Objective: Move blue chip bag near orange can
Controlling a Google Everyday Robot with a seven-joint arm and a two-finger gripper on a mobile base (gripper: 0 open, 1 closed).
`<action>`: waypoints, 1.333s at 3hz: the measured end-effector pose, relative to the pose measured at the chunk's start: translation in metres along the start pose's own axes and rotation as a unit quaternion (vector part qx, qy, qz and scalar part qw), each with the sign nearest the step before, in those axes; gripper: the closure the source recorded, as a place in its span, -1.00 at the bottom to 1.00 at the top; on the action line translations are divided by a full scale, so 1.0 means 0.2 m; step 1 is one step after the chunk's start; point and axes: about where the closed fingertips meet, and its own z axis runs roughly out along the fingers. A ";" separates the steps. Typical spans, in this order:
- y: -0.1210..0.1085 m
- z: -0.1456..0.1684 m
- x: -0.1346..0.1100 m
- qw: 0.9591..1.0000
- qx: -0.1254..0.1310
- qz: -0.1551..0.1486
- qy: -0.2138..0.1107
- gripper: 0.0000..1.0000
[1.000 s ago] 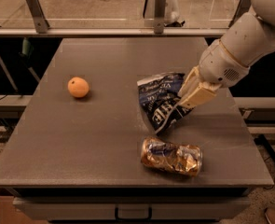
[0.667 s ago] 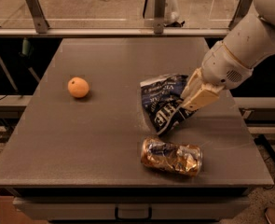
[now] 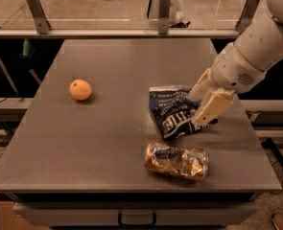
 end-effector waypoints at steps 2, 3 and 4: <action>0.01 0.00 0.01 1.000 0.001 0.003 0.001 -1.00; -0.06 -0.06 0.00 1.000 0.020 -0.003 -0.006 -1.00; -0.19 -0.29 -0.02 0.996 0.073 -0.013 -0.047 -1.00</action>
Offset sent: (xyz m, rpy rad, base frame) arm -0.0023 -0.0058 -0.0012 -0.0070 0.0059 -0.0130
